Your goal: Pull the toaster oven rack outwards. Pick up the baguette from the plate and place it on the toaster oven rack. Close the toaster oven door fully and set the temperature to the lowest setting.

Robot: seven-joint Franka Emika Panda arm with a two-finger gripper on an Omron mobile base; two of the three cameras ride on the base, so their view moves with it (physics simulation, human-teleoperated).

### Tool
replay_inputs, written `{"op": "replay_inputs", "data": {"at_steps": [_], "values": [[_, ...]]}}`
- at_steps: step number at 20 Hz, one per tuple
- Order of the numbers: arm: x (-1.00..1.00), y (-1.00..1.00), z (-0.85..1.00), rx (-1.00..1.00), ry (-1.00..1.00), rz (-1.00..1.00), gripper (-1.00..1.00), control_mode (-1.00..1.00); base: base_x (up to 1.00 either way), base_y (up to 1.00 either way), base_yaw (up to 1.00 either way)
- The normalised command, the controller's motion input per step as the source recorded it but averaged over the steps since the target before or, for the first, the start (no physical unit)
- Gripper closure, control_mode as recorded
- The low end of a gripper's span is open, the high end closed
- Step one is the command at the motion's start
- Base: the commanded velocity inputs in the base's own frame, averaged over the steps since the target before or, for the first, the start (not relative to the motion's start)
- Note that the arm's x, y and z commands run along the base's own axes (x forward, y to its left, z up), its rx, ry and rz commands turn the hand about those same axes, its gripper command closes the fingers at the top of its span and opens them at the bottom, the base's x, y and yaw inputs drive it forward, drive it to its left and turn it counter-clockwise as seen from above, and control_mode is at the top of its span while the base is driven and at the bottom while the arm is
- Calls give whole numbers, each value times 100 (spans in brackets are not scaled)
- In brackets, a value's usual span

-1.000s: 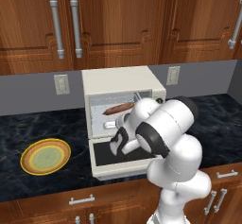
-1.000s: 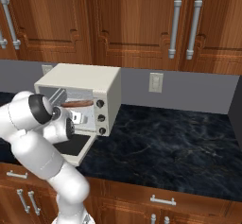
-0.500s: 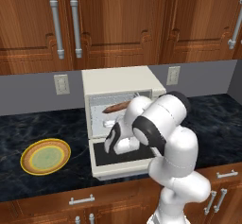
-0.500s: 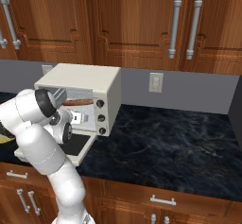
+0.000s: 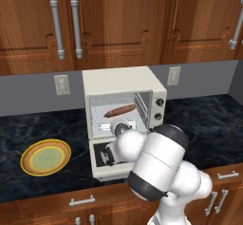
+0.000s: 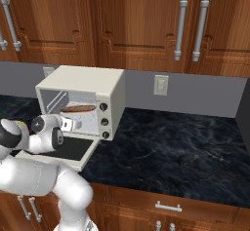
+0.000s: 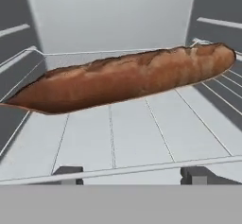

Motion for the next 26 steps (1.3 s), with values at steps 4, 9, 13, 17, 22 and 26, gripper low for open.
{"op": "replay_inputs", "data": {"at_steps": [4, 9, 13, 17, 22, 26], "values": [[-85, -13, 86, 7, 0, 1, -100, -100, 0, 0, 0], [-71, -16, 96, 7, 0, 1, -100, -100, 0, 0, 0], [-44, -16, 92, 5, 0, 1, -100, -100, 0, 0, 0], [-51, -17, 59, 6, 0, 0, -100, -100, 0, 0, 0], [-76, -29, 35, 19, 4, 0, -100, -100, 0, 0, 0], [-79, -52, 31, 27, 4, 1, -100, -100, 0, 0, 0]]}}
